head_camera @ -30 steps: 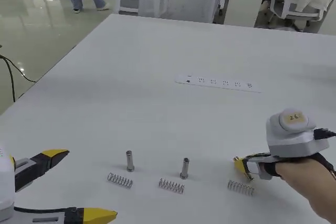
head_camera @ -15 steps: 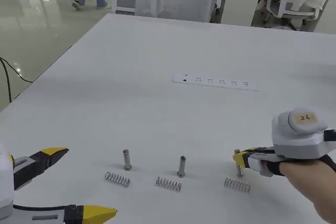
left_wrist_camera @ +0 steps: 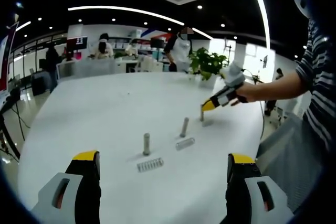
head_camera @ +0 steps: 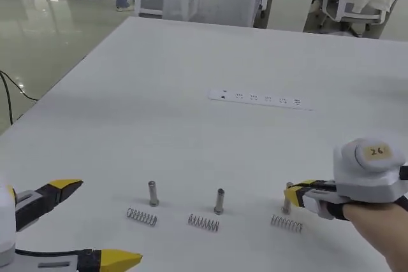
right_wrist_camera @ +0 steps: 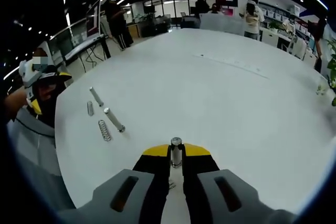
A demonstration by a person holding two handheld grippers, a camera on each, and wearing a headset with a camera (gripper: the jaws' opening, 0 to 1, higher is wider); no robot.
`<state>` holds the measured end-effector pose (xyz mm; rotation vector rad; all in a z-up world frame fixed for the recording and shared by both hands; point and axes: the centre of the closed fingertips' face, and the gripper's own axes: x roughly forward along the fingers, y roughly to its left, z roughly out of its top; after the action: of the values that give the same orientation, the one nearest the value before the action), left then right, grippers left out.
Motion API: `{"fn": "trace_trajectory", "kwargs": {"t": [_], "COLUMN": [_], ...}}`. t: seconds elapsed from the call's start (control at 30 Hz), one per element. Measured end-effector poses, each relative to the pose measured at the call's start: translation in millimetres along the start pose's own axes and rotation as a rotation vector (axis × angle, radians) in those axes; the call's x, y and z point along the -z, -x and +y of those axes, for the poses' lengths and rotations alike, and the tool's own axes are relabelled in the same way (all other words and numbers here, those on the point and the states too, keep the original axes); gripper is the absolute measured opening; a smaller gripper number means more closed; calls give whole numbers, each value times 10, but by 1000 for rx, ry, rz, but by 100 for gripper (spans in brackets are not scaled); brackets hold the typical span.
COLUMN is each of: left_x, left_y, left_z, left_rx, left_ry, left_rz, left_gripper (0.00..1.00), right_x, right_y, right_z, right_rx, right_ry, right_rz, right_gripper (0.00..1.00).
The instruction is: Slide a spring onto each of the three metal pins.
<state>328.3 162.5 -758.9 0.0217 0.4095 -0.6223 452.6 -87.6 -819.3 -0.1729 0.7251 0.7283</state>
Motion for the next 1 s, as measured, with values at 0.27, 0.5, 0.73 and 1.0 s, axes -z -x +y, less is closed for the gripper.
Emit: {"fn": "trace_trajectory", "kwargs": {"t": [0.27, 0.5, 0.73, 1.0], "left_x": [3, -10, -1, 0], "left_y": [-20, -22, -13, -9], "left_z": [-20, -36, -30, -15], "left_rx": [6, 13, 16, 14], "left_ry": [-2, -2, -3, -5], "left_rz": [4, 3, 7, 12], "left_gripper": [98, 98, 98, 98], "right_x": [35, 53, -19, 55], "right_y": [44, 62, 128, 235], "right_z": [15, 39, 49, 56], "right_rx": [-3, -2, -5, -35], "right_ry": [4, 22, 18, 84], "right_rz": [-1, 2, -27, -9], "right_gripper": [5, 6, 13, 16]}}
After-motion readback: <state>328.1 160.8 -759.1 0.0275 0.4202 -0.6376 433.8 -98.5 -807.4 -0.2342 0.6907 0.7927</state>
